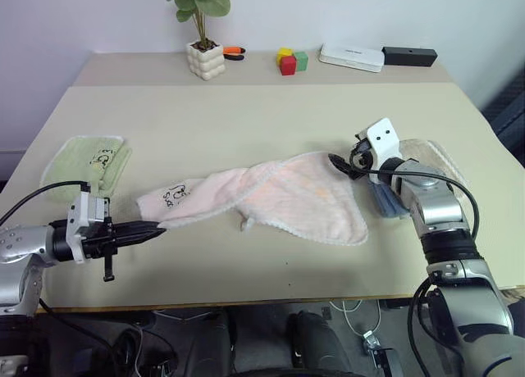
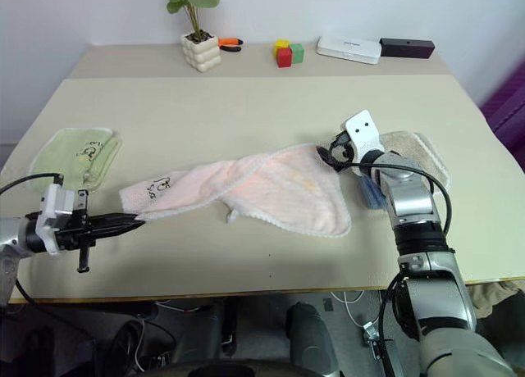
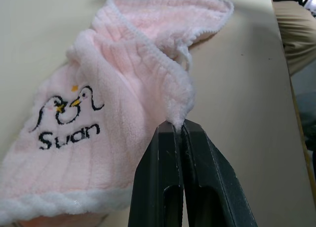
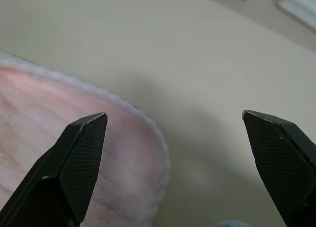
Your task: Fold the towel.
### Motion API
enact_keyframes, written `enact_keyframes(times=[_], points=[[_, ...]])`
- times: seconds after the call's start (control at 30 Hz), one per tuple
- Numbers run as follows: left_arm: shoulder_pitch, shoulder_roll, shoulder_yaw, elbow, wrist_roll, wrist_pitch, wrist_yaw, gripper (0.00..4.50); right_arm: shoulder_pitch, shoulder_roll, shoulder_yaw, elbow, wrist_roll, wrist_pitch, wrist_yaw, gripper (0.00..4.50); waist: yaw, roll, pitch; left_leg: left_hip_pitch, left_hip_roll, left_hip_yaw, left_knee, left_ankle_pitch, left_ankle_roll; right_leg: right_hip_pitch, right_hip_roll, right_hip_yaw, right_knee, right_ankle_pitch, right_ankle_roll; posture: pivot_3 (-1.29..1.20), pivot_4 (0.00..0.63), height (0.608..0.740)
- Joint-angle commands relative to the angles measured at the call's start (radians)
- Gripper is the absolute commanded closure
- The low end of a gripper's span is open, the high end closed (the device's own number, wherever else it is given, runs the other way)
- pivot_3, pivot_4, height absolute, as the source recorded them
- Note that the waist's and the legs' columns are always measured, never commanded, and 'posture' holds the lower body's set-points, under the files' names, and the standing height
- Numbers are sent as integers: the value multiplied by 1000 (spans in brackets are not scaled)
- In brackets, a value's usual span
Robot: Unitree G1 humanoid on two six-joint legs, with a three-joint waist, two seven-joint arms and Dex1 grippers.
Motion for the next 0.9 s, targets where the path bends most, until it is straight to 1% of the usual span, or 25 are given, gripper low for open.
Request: enact_keyframes(times=[0.03, 0.2, 0.37, 0.47, 0.5, 0.57, 0.6, 0.7, 0.77, 0.9], points=[[29, -5, 40, -47, -21, -17, 15, 4439, -72, -12, 34, 82, -28, 8, 49, 0, -1, 0, 0, 0, 0, 0, 0, 0, 0, 0, 0, 0, 0, 0, 0, 0, 150, 735], [66, -18, 48, -54, -7, -45, 39, 4439, -205, 38, 24, 309, -33, 21, 20, 0, -1, 0, 0, -1, 0, 1, 0, 0, 0, -1, 0, 0, 0, 0, 0, 0, 150, 735], [91, -38, 42, -91, -8, -50, 63, 4439, -280, 83, 39, 457, -66, 5, 8, 0, -1, 0, 0, -1, 0, 1, -1, 0, 0, -2, 0, 1, 0, 0, 0, 0, 150, 735], [107, -41, 44, -103, -5, -57, 71, 4500, -298, 101, 48, 491, -68, 21, 37, 884, -3, 0, 0, -1, 0, 2, -1, 0, 0, -2, 0, 1, 0, 0, 0, 0, 150, 735], [113, -40, 46, -104, -7, -59, 71, 4500, -299, 103, 52, 496, -75, 20, 34, 1313, -4, 0, 0, -1, 0, 2, -1, 0, 0, -2, 0, 1, 1, 0, 0, 0, 150, 735], [121, -39, 48, -108, -9, -61, 73, 4500, -302, 102, 53, 499, -81, 22, 43, 2355, -4, 0, 0, -1, 0, 2, -1, 0, 0, -2, 0, 1, 1, 0, 0, 0, 150, 735], [121, -39, 49, -109, -11, -60, 75, 4500, -301, 100, 53, 496, -83, 20, 48, 2798, -2, 0, 0, -1, 0, 2, -1, 0, 0, -2, 0, 1, 1, 0, 0, 0, 150, 735], [116, -39, 44, -104, -11, -60, 76, 4500, -292, 94, 53, 476, -85, 24, 66, 4466, 0, 0, 0, -1, 0, 2, -1, 0, 0, -2, -1, 1, 1, 0, 0, 0, 150, 735], [107, -38, 39, -98, -8, -62, 76, 4500, -285, 87, 48, 461, -84, 27, 68, 4466, 0, 0, 0, -1, 0, 2, -1, 0, 0, -2, -1, 1, 1, 0, 0, 0, 150, 735], [77, -37, 39, -86, -17, -48, 81, 4500, -244, 57, 28, 355, -56, 60, 120, 4466, 3, 0, 0, -1, 0, 1, -1, 0, 0, -3, 0, 1, 1, 0, 0, 0, 150, 735]])
